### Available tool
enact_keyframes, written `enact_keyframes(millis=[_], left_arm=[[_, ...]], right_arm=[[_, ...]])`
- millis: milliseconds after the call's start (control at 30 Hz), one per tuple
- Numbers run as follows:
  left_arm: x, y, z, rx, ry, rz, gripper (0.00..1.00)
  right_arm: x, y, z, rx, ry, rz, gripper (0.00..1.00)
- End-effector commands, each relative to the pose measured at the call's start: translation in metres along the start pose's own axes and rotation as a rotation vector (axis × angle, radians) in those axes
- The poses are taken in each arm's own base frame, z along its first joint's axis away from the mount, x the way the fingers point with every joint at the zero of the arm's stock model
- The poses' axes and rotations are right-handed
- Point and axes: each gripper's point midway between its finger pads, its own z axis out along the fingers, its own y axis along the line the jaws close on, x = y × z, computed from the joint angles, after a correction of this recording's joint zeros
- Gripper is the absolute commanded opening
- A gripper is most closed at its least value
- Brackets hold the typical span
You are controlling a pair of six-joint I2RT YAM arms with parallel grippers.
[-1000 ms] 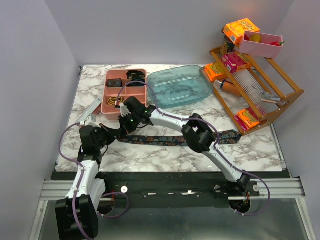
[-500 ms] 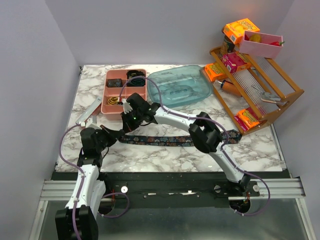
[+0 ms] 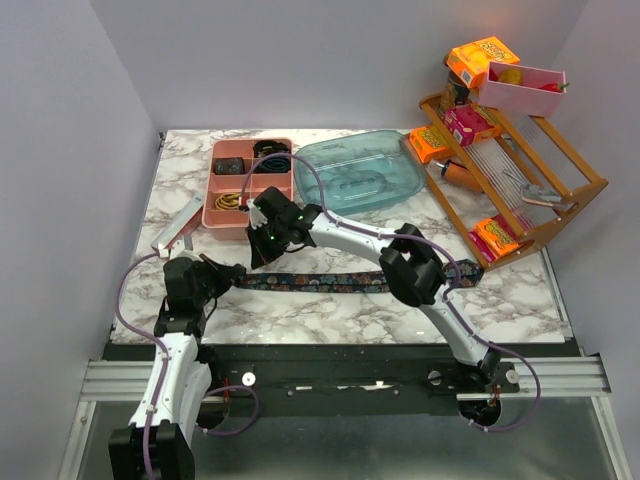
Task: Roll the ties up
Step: Roll the tie at the center of the board.
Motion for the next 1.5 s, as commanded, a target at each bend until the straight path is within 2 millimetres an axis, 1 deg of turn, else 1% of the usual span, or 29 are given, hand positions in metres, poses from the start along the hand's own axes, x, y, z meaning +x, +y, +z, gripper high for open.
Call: enact_keyframes(millis=[0,67,167,367,467,600,633,667,733,867,967,1000,1200,1333,1467], left_arm=[[-0.013,-0.003,-0.003,-0.021,-0.039,0.024,0.0],[-0.014,-0.004,-0.003,-0.018,-0.04,0.025,0.0],[-0.015,-0.005,-0.004,-0.018,-0.04,0.028,0.0],[-0.017,-0.004,-0.005,-0.027,-0.051,0.027,0.0],[-0.02,-0.006,-0.006,-0.027,-0.058,0.03,0.0],[-0.022,-0.008,-0.006,-0.025,-0.059,0.032,0.0],[-0.023,-0.008,-0.006,-0.026,-0.06,0.031,0.0],[-0.024,-0.008,-0.006,-0.025,-0.063,0.031,0.0],[-0.025,-0.01,-0.006,-0.024,-0.065,0.032,0.0],[-0.027,-0.013,-0.007,-0.013,-0.064,0.036,0.0],[-0.025,-0.012,-0.007,-0.014,-0.059,0.029,0.0],[-0.026,-0.013,-0.007,-0.012,-0.064,0.028,0.0],[-0.029,-0.014,-0.009,-0.011,-0.083,0.031,0.0],[-0.028,-0.014,-0.008,-0.01,-0.077,0.027,0.0],[-0.029,-0.015,-0.008,0.001,-0.085,0.028,0.0]], right_arm=[[-0.005,0.009,-0.01,-0.029,-0.001,-0.004,0.0],[-0.007,0.017,-0.005,-0.074,0.0,0.003,0.01],[-0.007,0.024,0.001,-0.115,0.01,0.01,0.01],[-0.01,0.041,0.004,-0.161,0.008,0.0,0.01],[-0.01,0.044,0.006,-0.171,0.011,0.001,0.01],[-0.008,0.048,0.015,-0.192,0.021,0.006,0.01],[-0.006,0.046,0.019,-0.191,0.03,0.011,0.01],[-0.006,0.05,0.019,-0.195,0.031,0.006,0.01],[-0.005,0.05,0.022,-0.197,0.034,0.007,0.01],[-0.005,0.045,0.032,-0.191,0.033,0.013,0.01],[-0.009,0.048,0.034,-0.203,0.026,0.012,0.01],[-0.006,0.046,0.038,-0.207,0.035,0.02,0.01],[0.004,0.046,0.043,-0.219,0.059,0.027,0.01],[0.006,0.049,0.044,-0.227,0.063,0.018,0.01],[0.014,0.057,0.046,-0.239,0.082,0.008,0.01]])
